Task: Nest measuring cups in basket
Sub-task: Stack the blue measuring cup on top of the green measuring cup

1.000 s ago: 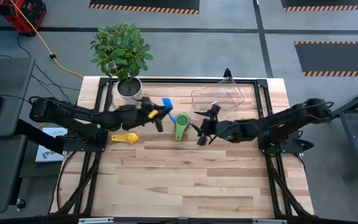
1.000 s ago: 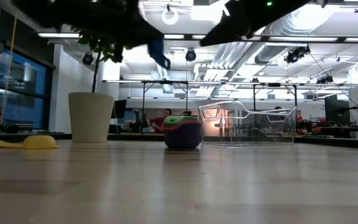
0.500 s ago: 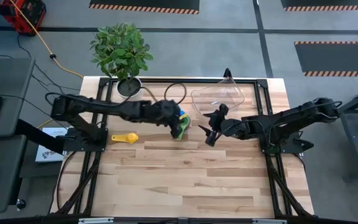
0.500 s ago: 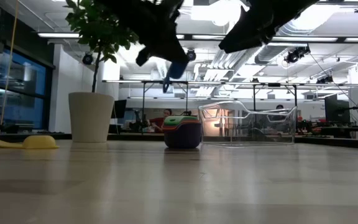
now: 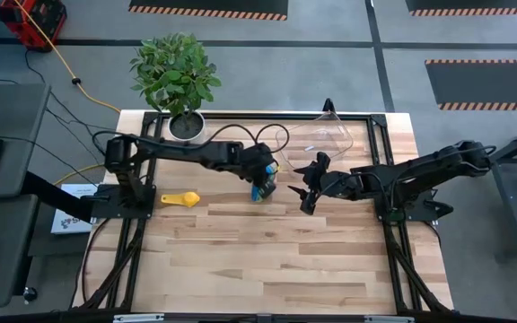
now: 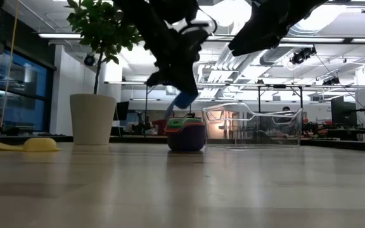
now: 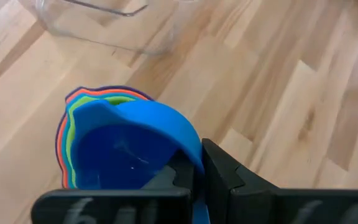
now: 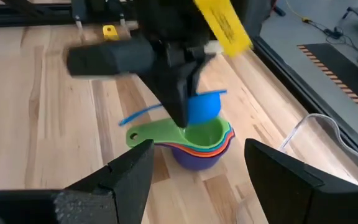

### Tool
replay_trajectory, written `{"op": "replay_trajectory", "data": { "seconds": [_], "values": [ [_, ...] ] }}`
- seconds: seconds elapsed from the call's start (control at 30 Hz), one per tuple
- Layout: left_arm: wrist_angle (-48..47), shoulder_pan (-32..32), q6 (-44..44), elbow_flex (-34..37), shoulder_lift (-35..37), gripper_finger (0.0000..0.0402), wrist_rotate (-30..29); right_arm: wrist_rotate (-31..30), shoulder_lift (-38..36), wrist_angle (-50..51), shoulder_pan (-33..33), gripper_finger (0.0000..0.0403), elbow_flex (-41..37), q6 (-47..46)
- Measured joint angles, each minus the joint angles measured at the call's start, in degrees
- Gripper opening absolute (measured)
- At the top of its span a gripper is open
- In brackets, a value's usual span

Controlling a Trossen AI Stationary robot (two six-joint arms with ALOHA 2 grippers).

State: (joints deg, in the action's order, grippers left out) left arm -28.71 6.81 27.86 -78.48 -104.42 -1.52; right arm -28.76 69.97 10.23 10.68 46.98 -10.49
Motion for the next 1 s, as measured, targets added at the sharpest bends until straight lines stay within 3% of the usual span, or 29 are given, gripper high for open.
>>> {"op": "replay_trajectory", "data": {
  "seconds": [0.27,0.67,1.0],
  "values": [
    [-0.5,0.8,0.2,0.0,-2.3,0.0013,3.0,0.1,0.0,-0.2,0.0,0.0243,0.0,-0.1],
    [0.2,1.0,-3.8,0.0,-2.2,0.0029,0.3,0.1,0.0,-0.4,0.0,0.0243,0.0,-0.1],
    [-0.7,1.5,-6.0,0.0,-2.2,0.0097,-1.3,0.1,0.0,-0.4,0.0,0.0243,0.0,-0.2]
  ]
}}
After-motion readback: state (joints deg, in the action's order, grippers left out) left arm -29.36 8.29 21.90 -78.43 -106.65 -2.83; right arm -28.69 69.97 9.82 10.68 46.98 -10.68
